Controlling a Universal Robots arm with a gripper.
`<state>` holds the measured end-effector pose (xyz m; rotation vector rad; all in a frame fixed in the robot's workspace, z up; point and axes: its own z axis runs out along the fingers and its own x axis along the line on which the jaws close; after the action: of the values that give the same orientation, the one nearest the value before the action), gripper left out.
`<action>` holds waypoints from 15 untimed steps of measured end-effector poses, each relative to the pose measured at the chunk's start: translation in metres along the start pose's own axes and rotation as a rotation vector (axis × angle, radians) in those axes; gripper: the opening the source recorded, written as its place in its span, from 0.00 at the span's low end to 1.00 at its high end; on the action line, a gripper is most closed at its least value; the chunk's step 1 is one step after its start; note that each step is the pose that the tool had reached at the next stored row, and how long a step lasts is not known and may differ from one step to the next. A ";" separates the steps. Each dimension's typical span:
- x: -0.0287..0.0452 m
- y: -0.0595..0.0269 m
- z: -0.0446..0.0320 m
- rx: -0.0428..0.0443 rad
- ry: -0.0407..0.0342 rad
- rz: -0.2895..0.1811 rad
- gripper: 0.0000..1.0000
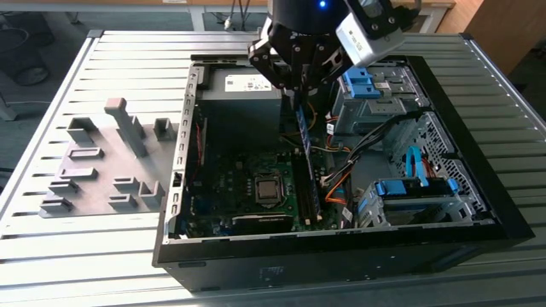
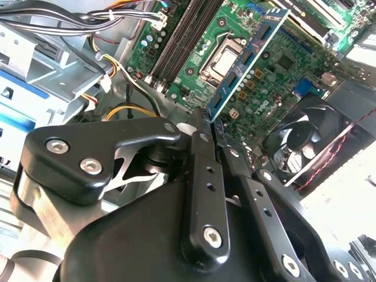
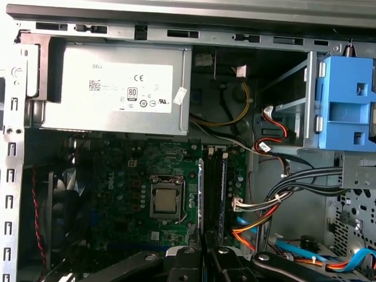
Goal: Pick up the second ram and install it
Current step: 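Insert the second ram into the second slot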
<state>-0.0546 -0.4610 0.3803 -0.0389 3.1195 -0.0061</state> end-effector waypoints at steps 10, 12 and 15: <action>0.0001 0.0000 0.0027 0.0001 0.0000 0.004 0.14; 0.0001 0.0000 0.0032 0.0001 0.0000 0.005 0.14; 0.0001 0.0000 0.0038 0.0002 0.0000 0.006 0.14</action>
<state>-0.0546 -0.4610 0.3765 -0.0288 3.1196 -0.0062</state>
